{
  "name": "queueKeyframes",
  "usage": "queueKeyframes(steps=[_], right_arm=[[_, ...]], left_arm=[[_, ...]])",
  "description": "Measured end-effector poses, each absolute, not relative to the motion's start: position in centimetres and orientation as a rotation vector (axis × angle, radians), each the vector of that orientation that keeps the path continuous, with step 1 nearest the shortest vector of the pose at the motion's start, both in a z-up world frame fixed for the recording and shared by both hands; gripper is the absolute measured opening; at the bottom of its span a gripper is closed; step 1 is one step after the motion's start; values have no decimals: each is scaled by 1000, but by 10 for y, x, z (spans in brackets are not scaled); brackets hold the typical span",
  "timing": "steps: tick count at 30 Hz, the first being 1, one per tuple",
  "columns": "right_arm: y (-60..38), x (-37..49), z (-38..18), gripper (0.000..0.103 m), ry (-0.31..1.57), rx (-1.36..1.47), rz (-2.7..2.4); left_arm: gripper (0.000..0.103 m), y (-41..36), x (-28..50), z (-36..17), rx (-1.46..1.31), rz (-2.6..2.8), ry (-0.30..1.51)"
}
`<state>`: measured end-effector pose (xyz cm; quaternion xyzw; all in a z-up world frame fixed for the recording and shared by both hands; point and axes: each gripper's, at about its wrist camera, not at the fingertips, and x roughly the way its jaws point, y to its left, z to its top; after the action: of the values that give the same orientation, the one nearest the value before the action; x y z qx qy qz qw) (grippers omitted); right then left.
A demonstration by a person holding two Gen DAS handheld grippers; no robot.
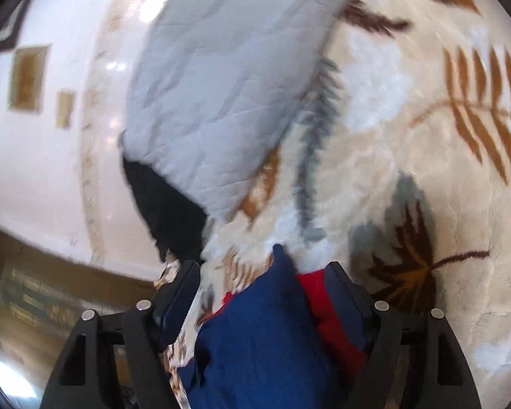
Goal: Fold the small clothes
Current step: 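Fold the navy hem with both grippers over toward the red collar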
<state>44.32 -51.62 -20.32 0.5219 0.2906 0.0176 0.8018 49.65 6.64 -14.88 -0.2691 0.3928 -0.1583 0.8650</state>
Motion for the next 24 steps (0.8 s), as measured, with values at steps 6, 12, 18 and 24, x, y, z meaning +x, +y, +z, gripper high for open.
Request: queueKeyframes(steps=[6,12,18,24], right_arm=[[-478,439,-182,72,710,926,38],[-465,455,-186,57,754,766,-35],[-456,487,-200,45,815,701,-25],[-459,509,-222,45,874,662,-122]], left_arm=[[19,56,484,-147,-521,-383,862],[34,29,478,-159,-471,-424,927],[51,14,482,-166,-395,-417,941],[51,25,508,-193,-449,-345,987]])
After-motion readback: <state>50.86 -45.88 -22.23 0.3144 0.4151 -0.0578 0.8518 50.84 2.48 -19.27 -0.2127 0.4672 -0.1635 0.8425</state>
